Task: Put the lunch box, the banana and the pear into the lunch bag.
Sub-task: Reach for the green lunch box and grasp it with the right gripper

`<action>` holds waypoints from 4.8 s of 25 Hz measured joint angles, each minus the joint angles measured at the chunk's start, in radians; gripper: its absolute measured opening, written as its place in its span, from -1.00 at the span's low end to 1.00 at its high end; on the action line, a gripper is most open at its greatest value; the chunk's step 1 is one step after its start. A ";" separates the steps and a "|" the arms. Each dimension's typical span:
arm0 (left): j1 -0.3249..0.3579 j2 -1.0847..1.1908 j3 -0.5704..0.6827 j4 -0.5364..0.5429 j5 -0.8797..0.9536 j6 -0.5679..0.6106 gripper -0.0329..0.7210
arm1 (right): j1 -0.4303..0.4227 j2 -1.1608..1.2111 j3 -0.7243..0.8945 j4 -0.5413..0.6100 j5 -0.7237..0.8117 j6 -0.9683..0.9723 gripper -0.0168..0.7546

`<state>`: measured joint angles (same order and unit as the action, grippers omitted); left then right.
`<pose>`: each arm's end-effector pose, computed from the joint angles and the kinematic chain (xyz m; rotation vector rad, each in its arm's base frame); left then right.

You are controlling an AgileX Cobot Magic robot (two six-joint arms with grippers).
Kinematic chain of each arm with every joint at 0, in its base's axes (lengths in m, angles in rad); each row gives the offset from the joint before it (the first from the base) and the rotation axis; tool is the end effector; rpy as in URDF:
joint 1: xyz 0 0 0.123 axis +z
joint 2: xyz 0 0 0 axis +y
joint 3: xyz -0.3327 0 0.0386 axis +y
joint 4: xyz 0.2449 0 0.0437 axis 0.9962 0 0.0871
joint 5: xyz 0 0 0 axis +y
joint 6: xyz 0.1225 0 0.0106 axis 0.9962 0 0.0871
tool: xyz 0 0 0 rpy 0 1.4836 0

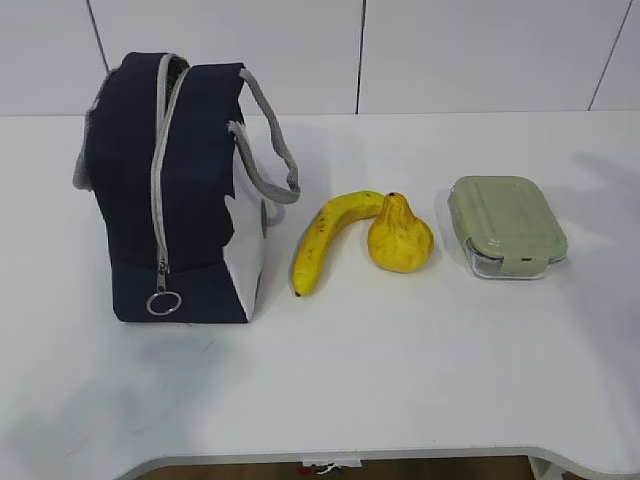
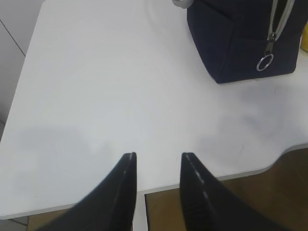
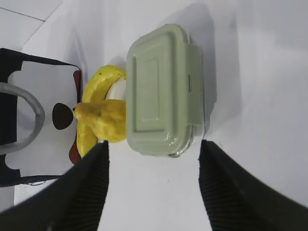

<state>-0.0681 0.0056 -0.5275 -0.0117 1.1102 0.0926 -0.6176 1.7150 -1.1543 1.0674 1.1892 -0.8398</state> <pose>-0.0342 0.0010 0.2643 0.1673 2.0651 0.0010 0.3287 -0.1108 0.2836 0.3066 2.3559 0.9972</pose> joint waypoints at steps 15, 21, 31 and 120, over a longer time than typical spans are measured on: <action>0.000 0.000 0.000 0.000 0.000 0.000 -0.28 | -0.001 0.066 -0.061 0.038 0.000 -0.004 0.27; 0.000 0.000 0.000 0.000 0.000 0.000 -0.28 | -0.001 0.066 -0.061 0.042 0.000 -0.004 0.26; 0.000 0.000 0.000 0.002 0.000 0.000 -0.28 | -0.001 0.066 -0.061 0.046 0.000 -0.004 0.33; 0.000 0.000 0.000 0.002 0.000 0.000 -0.28 | 0.258 0.507 -0.310 0.053 -0.007 -0.025 0.55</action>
<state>-0.0681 0.0056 -0.5275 -0.0099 1.1102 0.0926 -0.3594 2.2221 -1.4639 1.1206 1.1819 -0.8650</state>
